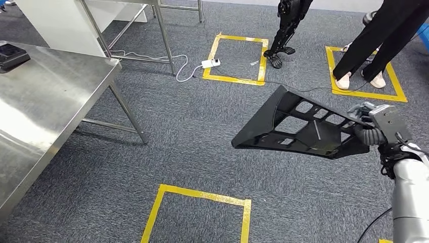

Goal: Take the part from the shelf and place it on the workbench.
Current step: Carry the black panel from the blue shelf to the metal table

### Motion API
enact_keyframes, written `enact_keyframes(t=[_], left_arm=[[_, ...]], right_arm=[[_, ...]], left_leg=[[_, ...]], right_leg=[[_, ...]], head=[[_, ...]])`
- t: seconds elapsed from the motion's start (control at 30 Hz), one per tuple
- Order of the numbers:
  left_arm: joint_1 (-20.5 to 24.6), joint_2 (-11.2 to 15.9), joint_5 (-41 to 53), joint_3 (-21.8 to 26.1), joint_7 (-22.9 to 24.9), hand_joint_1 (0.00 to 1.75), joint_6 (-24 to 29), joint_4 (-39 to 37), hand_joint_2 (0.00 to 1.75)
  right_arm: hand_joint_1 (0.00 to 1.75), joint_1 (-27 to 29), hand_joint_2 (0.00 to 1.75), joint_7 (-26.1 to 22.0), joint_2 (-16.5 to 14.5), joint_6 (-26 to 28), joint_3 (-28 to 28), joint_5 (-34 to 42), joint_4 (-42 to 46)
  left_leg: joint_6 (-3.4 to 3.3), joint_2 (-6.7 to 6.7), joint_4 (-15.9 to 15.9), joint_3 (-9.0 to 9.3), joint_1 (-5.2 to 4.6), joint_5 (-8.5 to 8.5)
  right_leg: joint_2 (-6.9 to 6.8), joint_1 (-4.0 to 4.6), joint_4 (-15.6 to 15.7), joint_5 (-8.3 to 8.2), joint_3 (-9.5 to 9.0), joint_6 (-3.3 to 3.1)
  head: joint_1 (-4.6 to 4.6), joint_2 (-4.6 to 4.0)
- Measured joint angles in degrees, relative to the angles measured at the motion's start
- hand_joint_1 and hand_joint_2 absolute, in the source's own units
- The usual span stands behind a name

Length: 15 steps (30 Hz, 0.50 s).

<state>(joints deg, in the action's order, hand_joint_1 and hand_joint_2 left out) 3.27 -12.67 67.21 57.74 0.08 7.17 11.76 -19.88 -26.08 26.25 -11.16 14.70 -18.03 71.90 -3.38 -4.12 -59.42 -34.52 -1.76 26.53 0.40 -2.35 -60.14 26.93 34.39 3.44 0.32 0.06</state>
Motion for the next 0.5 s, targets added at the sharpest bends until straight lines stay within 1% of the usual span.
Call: enact_keyframes(t=[0.03,0.07,0.1,0.13,0.17,0.2,0.23,0.27,0.3,0.33,0.37,0.4,0.43,0.47,0.5], left_arm=[[-0.1,0.0,0.0,0.0,0.0,0.00,-0.1,0.0,0.00],[-0.1,0.0,0.0,0.0,0.1,0.00,-0.1,0.0,0.00],[-0.1,0.0,0.0,0.0,0.1,0.00,-0.3,0.0,0.00],[-0.1,0.0,0.0,0.1,0.1,0.00,-0.4,0.0,0.00],[-0.1,0.0,0.0,0.1,0.2,0.00,-0.4,0.0,0.00],[-0.1,0.0,0.0,0.1,0.2,0.00,-0.5,0.0,0.00],[-0.1,-0.1,0.0,0.2,0.3,0.00,-0.5,0.0,0.00],[-0.1,-0.1,0.0,0.3,0.5,0.00,-0.5,0.0,0.00],[-0.1,-0.1,0.0,0.4,0.6,0.00,-0.5,0.0,0.00],[-0.1,-0.1,0.0,0.5,0.8,0.00,-0.5,0.0,0.00],[0.1,-0.1,0.0,0.6,1.0,0.00,-0.4,0.0,0.00],[0.2,-0.1,0.0,0.7,1.1,0.00,-0.4,0.0,0.00],[0.3,0.0,0.0,0.8,1.1,0.00,-0.4,0.0,0.00],[0.4,0.0,0.0,0.8,1.2,0.00,-0.3,0.0,0.00],[0.4,0.0,0.0,0.9,1.2,0.00,-0.3,0.0,0.00]], right_arm=[[1.75,-0.1,1.75,0.0,0.0,0.0,-0.2,0.0,0.0],[1.75,-0.2,1.75,0.0,0.1,0.0,-0.3,0.0,0.0],[1.75,-0.3,1.75,0.1,0.3,0.0,-0.3,0.1,0.0],[1.75,-0.3,1.75,0.1,0.4,0.0,-0.4,0.1,0.0],[1.75,-0.3,1.75,0.1,0.5,0.0,-0.4,0.1,0.0],[1.75,-0.3,1.75,0.1,0.6,0.0,-0.5,0.1,0.0],[1.75,-0.3,1.75,0.1,0.6,0.0,-0.5,0.1,0.0],[1.75,-0.5,1.75,0.2,0.6,0.0,-0.6,0.1,0.0],[1.75,-0.8,1.75,0.4,0.6,0.1,-0.7,0.2,-0.1],[1.75,-1.3,1.75,0.6,0.6,0.1,-0.8,0.2,-0.3],[1.75,-2.0,1.75,0.8,0.6,0.2,-0.8,0.2,-0.7],[1.75,-2.9,1.75,0.9,0.7,0.3,-0.9,0.2,-1.2],[1.75,-3.6,1.75,1.0,0.8,0.4,-1.0,0.2,-1.9],[1.75,-4.2,1.75,1.0,0.8,0.6,-1.1,0.3,-2.7],[1.75,-4.7,1.75,1.0,1.0,0.7,-1.2,0.3,-3.3]], left_leg=[[0.28,0.54,-0.7,-0.32,0.07,0.57],[0.66,1.35,-2.4,-1.08,0.22,1.69],[1.07,2.29,-5.3,-2.45,0.42,3.30],[1.39,3.00,-9.1,-4.40,0.65,5.13],[1.55,3.38,-12.9,-6.45,0.87,6.62],[1.54,3.54,-15.6,-8.02,1.02,7.30],[1.38,3.59,-16.3,-8.62,1.07,6.88],[1.08,3.64,-14.6,-7.96,1.01,5.36],[0.65,3.88,-11.0,-6.24,0.82,3.17],[0.22,4.51,-6.7,-4.12,0.47,1.25],[-0.12,5.14,-3.1,-2.35,0.09,-0.08],[-0.38,5.66,-0.9,-1.27,-0.27,-0.67],[-0.54,5.91,0.0,-0.92,-0.57,-0.62],[-0.75,5.66,0.3,-0.89,-0.77,-0.65],[-1.06,5.27,1.1,-0.47,-0.67,-1.01]], right_leg=[[-0.25,-0.02,0.0,0.02,-0.07,-0.34],[-0.49,-0.05,0.0,0.04,-0.14,-0.62],[-0.77,0.06,0.1,0.07,-0.22,-0.86],[-1.09,0.16,0.1,0.15,-0.24,-1.05],[-1.41,0.32,0.1,0.21,-0.25,-1.14],[-1.74,0.48,0.1,0.27,-0.26,-1.22],[-2.06,0.60,0.1,0.33,-0.31,-1.31],[-2.35,0.68,0.1,0.40,-0.41,-1.40],[-2.63,0.71,0.1,0.47,-0.55,-1.49],[-2.88,0.70,0.1,0.53,-0.69,-1.56],[-3.11,0.73,0.2,0.56,-0.78,-1.59],[-3.31,0.71,0.3,0.57,-0.81,-1.59],[-3.57,0.68,0.4,0.57,-0.84,-1.56],[-3.86,0.68,0.7,0.51,-0.95,-1.46],[-4.09,0.74,0.8,0.56,-1.03,-1.30]], head=[[-0.13,0.00],[-0.31,0.01],[-0.48,0.00],[-0.64,0.00],[-0.69,0.00],[-0.71,0.00],[-0.71,0.01],[-0.71,0.00],[-0.70,0.00],[-0.69,0.00],[-0.69,0.00],[-0.69,0.01],[-0.69,0.00],[-0.71,0.00],[-0.71,0.00]])
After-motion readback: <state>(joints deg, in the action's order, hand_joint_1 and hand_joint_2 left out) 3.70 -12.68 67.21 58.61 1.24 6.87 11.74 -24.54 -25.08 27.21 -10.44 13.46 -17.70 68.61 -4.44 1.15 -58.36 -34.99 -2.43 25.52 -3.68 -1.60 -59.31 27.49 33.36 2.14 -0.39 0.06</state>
